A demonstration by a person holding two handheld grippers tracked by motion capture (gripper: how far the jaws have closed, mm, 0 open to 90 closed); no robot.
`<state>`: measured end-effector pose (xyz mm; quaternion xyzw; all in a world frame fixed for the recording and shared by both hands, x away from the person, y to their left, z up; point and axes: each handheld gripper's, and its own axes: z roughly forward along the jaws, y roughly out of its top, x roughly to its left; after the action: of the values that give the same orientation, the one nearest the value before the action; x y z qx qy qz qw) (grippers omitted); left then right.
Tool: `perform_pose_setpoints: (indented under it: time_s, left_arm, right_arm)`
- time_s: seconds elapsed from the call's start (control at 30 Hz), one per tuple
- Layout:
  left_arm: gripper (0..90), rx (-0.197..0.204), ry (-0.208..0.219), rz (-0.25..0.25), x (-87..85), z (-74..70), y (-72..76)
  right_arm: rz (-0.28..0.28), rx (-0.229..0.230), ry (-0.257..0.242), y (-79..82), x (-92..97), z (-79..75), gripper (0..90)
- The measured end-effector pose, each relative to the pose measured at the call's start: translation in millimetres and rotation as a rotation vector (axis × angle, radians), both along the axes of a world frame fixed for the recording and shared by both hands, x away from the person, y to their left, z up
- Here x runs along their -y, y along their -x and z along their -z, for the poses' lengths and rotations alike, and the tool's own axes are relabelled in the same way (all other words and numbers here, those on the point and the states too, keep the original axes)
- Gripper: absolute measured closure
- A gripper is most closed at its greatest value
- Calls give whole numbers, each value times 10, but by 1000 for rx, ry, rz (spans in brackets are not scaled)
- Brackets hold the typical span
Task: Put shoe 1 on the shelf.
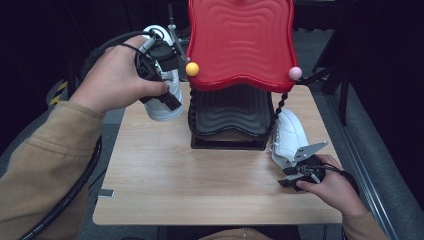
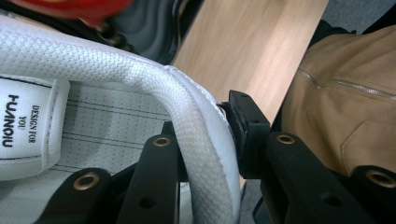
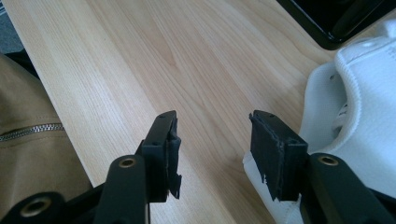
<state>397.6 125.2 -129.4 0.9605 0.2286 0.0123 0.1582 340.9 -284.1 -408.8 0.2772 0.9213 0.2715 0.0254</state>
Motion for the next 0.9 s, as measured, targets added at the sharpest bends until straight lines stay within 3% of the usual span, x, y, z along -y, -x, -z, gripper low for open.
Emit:
perform_pose_setpoints:
  time_s: [0.4, 0.43, 0.6, 0.77, 0.9]
  left_arm:
    - [739, 73, 2, 25, 56, -334, -111]
    - [739, 99, -5, 35, 94, -372, -116]
    - [739, 122, -14, 57, 174, -420, -117]
    - [738, 124, -3, 89, 307, -473, -193]
    - [738, 152, 22, 117, 416, -507, -289]
  right_arm:
    - [10, -9, 0, 35, 39, 25, 527]
    - [11, -6, -1, 41, 47, 22, 527]
    - [23, -8, 0, 68, 79, 19, 527]
    - [31, -17, 4, 103, 94, 32, 527]
    - [41, -17, 5, 135, 137, 34, 527]
